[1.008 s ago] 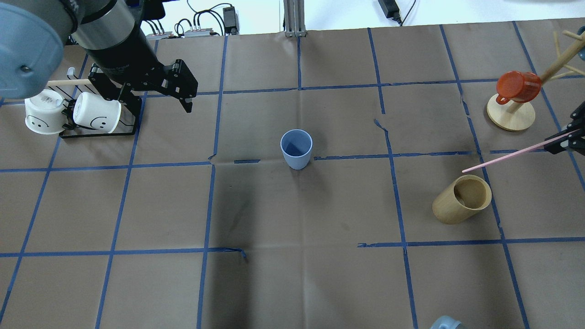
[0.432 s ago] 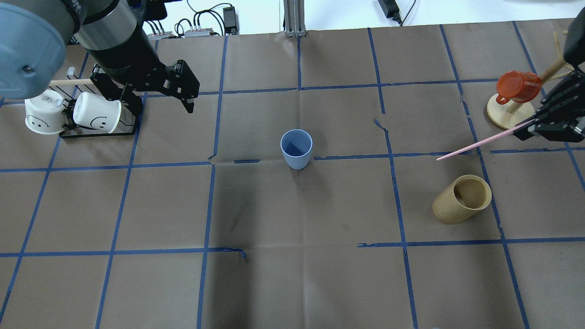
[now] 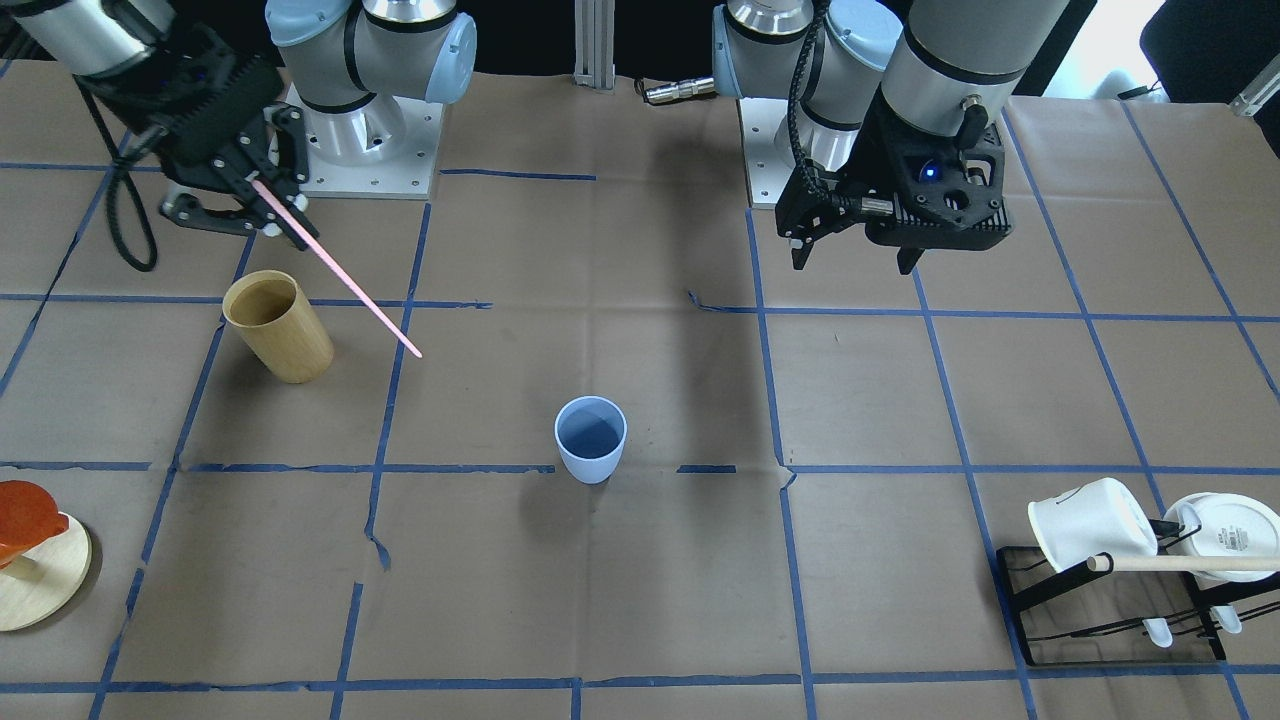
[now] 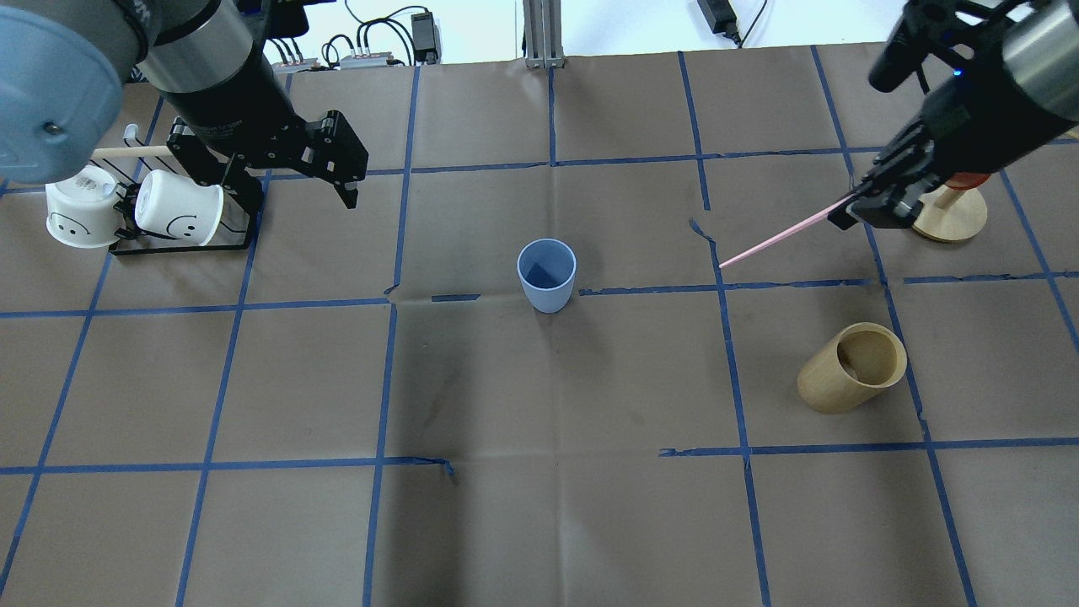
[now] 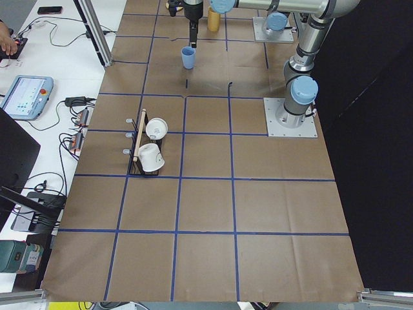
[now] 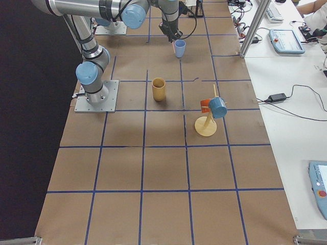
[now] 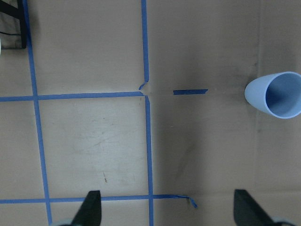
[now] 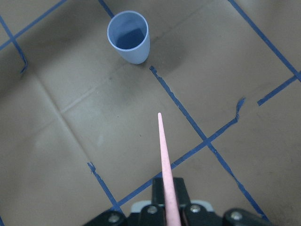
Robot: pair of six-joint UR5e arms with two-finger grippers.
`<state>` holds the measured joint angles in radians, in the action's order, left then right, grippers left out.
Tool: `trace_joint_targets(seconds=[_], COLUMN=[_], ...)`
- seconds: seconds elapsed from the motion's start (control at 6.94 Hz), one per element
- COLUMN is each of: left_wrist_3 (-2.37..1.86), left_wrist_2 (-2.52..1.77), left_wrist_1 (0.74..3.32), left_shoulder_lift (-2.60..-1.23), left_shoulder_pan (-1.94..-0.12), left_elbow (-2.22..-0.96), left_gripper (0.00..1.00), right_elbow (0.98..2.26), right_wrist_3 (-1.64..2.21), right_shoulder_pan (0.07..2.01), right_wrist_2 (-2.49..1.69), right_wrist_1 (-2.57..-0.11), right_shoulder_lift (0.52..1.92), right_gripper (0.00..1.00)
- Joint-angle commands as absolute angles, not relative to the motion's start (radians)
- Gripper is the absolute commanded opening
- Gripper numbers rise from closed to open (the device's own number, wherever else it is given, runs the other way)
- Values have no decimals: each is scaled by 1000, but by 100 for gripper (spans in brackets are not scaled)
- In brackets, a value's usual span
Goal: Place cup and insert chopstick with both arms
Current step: 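Carry the chopstick with the right gripper over the blue cup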
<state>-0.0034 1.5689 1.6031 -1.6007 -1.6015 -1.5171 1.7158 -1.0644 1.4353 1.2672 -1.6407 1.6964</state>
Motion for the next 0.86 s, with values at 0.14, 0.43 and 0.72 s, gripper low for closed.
trace_joint_targets(seconds=[0.14,0.43,0.72], left_wrist_3=[-3,-3,-3], left_wrist_2=[1568,1572,1572], left_wrist_1=[1603,1603,1603], left_shoulder_lift=[-1601,-1600,-1603], left_shoulder_pan=[-1601,-1601,-1601], left_elbow=[-1517,-1517,-1519], left_gripper=[100,100,100], right_elbow=[1692,1652,1611], right_wrist_3=[-754,-631,-572], right_shoulder_pan=[1641,1705,1741], right_wrist_2=[1313,1334,1355], right_wrist_1=[-1767,-1778,-1795], right_shoulder_lift=[1628,1574,1534], right_gripper=[7,7,7])
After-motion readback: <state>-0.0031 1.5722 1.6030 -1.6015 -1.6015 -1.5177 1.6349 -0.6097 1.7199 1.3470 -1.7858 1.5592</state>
